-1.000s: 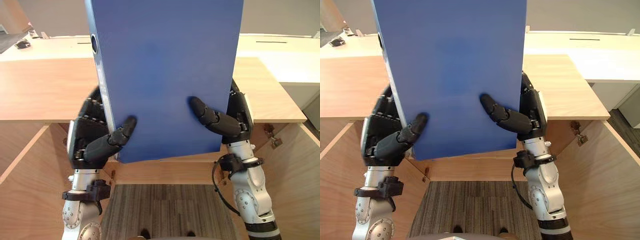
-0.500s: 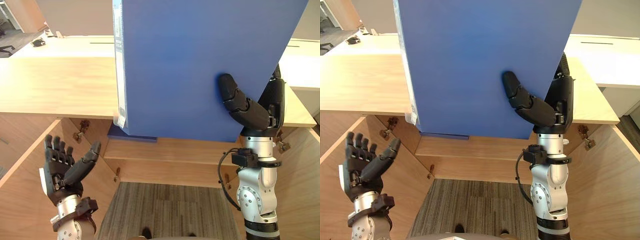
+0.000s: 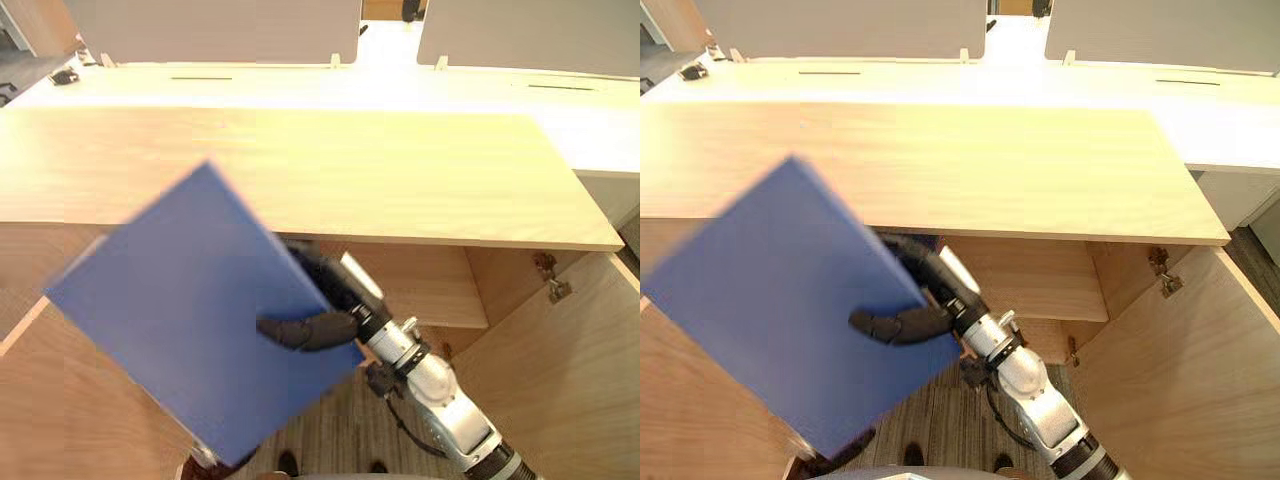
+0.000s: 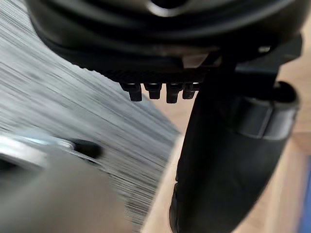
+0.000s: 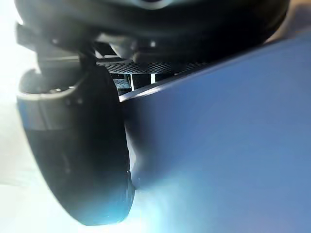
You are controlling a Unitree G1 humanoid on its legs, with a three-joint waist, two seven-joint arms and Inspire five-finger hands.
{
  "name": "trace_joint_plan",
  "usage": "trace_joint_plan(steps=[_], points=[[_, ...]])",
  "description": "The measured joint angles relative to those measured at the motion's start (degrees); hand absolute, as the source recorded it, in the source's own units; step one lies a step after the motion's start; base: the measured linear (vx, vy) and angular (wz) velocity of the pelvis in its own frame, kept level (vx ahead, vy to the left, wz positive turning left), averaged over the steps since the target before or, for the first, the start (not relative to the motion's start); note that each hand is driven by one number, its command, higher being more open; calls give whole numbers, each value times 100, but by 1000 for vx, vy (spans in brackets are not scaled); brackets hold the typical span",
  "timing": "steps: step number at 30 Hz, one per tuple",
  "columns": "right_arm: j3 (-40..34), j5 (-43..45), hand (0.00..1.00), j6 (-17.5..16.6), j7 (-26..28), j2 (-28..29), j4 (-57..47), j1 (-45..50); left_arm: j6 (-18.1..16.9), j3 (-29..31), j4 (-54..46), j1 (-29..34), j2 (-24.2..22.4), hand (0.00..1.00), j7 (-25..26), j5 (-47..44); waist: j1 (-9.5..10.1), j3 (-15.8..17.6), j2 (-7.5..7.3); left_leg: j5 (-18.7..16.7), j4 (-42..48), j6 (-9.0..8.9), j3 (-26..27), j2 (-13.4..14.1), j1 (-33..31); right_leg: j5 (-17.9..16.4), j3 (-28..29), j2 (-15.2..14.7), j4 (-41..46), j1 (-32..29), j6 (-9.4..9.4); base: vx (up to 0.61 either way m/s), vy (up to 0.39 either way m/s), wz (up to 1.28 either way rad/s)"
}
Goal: Walk over to the cabinet, pick up the folder, carry it to the office cabinet, place the folder inside the office cabinet, then close the office cabinet door
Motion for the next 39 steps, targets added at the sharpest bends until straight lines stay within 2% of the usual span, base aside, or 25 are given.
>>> trace_joint_plan(steps=[1,2,4,6,8,9,13,17,20,25,30,31,34,39], points=[[22,-90,0,4,-9,0,83,-110,-4,-14,65,-97,53,100,3,-1,8,131,6,-96,252,-3,0,36,-181,-10,12,9,88,-115,-15,-125,-30,-9],[92,-302,0,3,-88,-1,260,-488,-6,-61,191,-364,151,100,12,-1,-5,400,-8,-310,883,3,0,140,-656,-48,45,47,410,-448,-57,-157,-29,-15],[133,-676,0,5,-257,17,619,-1155,-9,-226,338,-890,272,100,24,-9,-8,890,118,-533,1717,32,-27,316,-1424,-169,57,105,1016,-1124,-91,-216,-14,-13],[121,-756,0,27,-381,20,962,-1508,-62,-391,309,-1217,308,100,26,-14,-7,1264,185,-614,2080,21,-65,360,-1785,-335,60,115,1540,-1561,-101,-246,-13,2],[109,-844,0,130,-481,21,1118,-1664,-130,-507,230,-1401,346,100,12,-66,-5,1422,213,-807,2545,-34,-97,403,-2296,-568,77,79,2148,-2148,-107,-247,-3,4],[-50,-835,0,140,-569,59,1129,-1712,-161,-516,161,-1566,349,100,14,-109,-12,1602,236,-888,2848,-35,-128,411,-2633,-731,83,27,2600,-2541,-117,-184,9,6],[-579,-414,0,143,-695,222,1378,-1901,-240,-700,11,-1897,357,100,87,-250,-17,1710,360,-1063,3651,-13,-247,498,-3676,-1002,69,-19,3511,-3602,-142,-142,-19,8],[-1577,644,0,191,-1130,713,1440,-2039,-269,-585,-485,-2084,292,100,130,-357,25,1822,421,-1298,4524,8,-404,633,-4663,-1308,-19,-26,4373,-4516,-168,-88,-28,7],[-2630,1544,0,150,-1940,960,1440,-2712,-290,-462,-980,-2257,133,100,237,-493,127,1914,419,-1389,5068,70,-485,708,-5393,-1443,-18,-25,4932,-5230,-200,-74,-29,-1],[-3520,2227,0,-107,-2706,971,1442,-3433,-352,-461,-1438,-2316,-82,100,356,-574,165,1968,424,-1447,5376,73,-563,755,-5844,-1501,-34,-22,5196,-5633,-204,-25,-20,-1],[-4190,2841,0,-335,-3386,1072,1749,-4130,-355,-471,-1581,-2324,-153,100,566,-595,228,1968,425,-1443,5389,66,-599,764,-5970,-1515,-81,-23,5221,-5748,-217,6,-42,2],[-4382,2959,100,-353,-3567,1085,1906,-4345,-354,-486,-1612,-2326,-171,100,610,-639,258,1967,425,-1441,5382,63,-611,765,-5981,-1516,-101,-24,5216,-5749,-220,6,-43,3],[-4863,3235,100,-392,-3951,1089,2203,-4778,-364,-493,-1740,-2327,-278,100,745,-700,336,1967,425,-1429,5339,58,-630,758,-6003,-1516,-140,-34,5174,-5750,-221,10,-40,3],[-5222,3878,100,-440,-4190,1089,2628,-5387,-382,-588,-1900,-2335,-350,100,882,-782,348,1957,442,-1390,5226,60,-634,727,-6006,-1514,-181,-62,5087,-5750,-223,17,-40,4]])
